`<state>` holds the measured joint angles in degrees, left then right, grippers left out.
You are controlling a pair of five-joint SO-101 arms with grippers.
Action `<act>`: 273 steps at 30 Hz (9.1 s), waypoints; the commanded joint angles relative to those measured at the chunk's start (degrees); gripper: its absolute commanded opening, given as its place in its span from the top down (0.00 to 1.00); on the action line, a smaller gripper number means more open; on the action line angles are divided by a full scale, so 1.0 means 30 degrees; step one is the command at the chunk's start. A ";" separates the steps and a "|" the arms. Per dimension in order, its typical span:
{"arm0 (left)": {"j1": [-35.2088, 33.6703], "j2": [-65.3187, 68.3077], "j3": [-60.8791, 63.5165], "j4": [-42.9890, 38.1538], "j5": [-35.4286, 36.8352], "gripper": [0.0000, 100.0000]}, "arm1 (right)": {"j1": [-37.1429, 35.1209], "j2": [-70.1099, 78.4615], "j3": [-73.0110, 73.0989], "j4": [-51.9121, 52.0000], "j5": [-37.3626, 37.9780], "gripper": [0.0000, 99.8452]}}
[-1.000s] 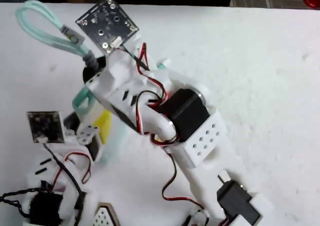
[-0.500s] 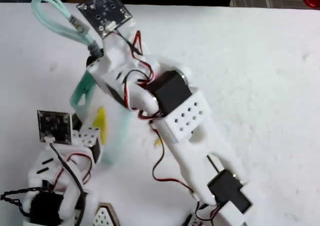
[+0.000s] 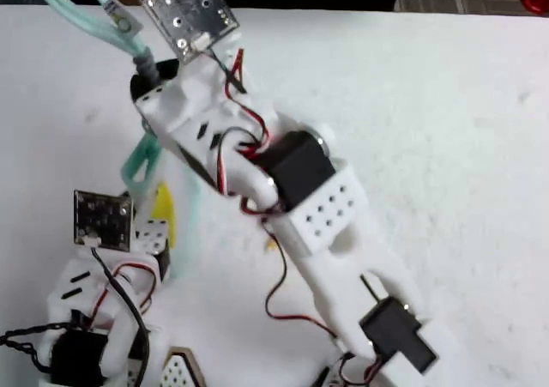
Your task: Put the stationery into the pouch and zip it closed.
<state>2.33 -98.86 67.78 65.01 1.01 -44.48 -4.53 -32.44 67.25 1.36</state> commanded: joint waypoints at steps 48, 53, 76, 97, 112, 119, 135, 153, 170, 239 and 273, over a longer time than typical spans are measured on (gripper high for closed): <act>0.0278 0.0161 -0.0088 0.0440 -0.0234 0.97 | 0.5026 0.3531 -0.0498 -0.4147 -0.0322 0.90; 0.0278 0.0161 -0.0088 0.0234 -0.0176 0.97 | 0.4996 0.0982 -0.0498 -0.0630 -0.0234 0.67; 0.0278 0.0161 -0.0059 -0.0791 0.1817 0.76 | 0.9744 -0.3062 0.0996 1.0212 -0.2315 0.72; 0.0220 0.0161 0.0733 -0.0440 0.1788 0.76 | 1.2088 0.1832 1.3949 0.0982 -0.2432 0.82; 0.0220 0.0161 0.0733 -0.0410 0.1817 0.76 | 1.2733 0.5524 1.3831 -0.1861 -0.3780 0.82; 0.0220 0.0161 0.0850 -0.0440 0.1817 0.76 | 1.1648 0.6491 1.3802 -0.3179 -0.5802 0.82; 0.0220 0.0161 0.1348 -0.0557 0.1788 0.76 | 1.1092 1.0564 1.0608 -0.1685 -0.6535 0.85; 0.0220 0.0161 0.1348 -0.0557 0.1788 0.76 | 1.1121 0.9861 0.9963 -0.0571 -0.6095 0.98; 0.0249 0.0161 0.1377 -0.0557 0.1905 0.76 | 1.0916 -0.2857 0.9670 0.1275 -0.3399 0.98; 0.1128 0.0161 0.1758 -0.0967 0.1905 0.75 | -0.0923 -0.0308 -0.9905 1.0125 -0.0352 0.76; 0.0103 0.0161 0.2989 -0.2725 0.1905 0.76 | 1.1238 1.3114 0.3282 0.1099 -0.5744 0.82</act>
<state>2.68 -98.86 77.10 58.77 6.02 -11.16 35.12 -22.59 72.26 -15.25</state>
